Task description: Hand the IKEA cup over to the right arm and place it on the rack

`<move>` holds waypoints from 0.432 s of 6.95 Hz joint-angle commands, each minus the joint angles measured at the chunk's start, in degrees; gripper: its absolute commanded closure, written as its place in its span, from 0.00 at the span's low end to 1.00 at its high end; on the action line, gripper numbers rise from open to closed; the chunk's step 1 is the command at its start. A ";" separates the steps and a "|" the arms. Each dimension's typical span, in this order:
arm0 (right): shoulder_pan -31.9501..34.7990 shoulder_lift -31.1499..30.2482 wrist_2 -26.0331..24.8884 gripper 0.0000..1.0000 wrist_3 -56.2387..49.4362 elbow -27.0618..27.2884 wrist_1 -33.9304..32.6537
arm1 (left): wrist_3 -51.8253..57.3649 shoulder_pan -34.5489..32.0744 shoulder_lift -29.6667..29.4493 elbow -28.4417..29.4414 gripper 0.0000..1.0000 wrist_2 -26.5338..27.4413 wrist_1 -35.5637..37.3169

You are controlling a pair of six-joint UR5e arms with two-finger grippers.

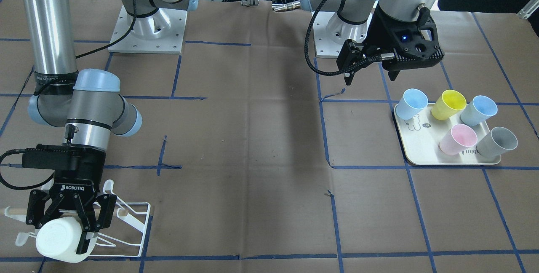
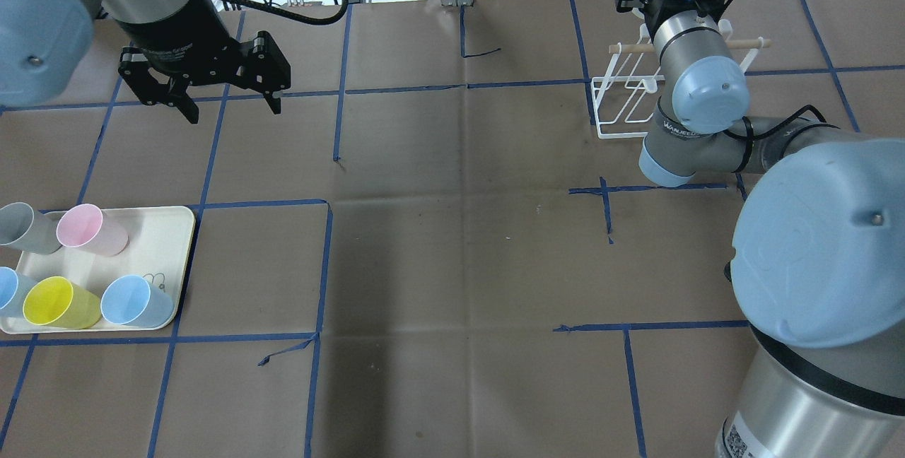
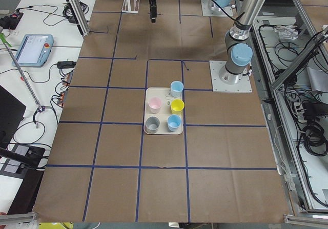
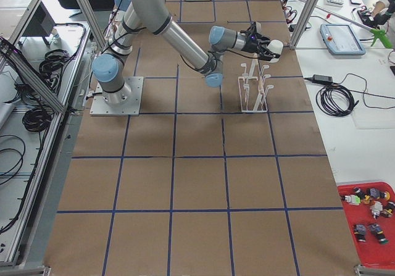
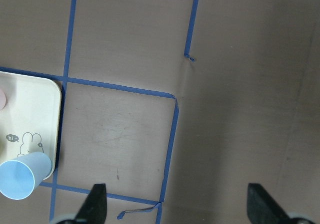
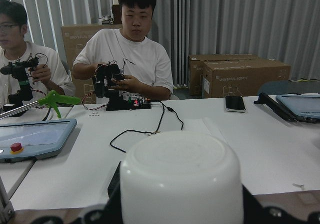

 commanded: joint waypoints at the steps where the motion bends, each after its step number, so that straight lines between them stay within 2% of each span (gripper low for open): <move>1: -0.10 1.81 -0.12 0.91 -0.01 -0.45 -0.09 | 2.39 0.53 2.54 -3.44 0.00 -0.95 1.71; 3: -0.19 3.30 -0.12 0.91 -0.01 -0.54 -0.17 | 2.39 0.53 1.92 -2.30 0.00 -1.04 1.72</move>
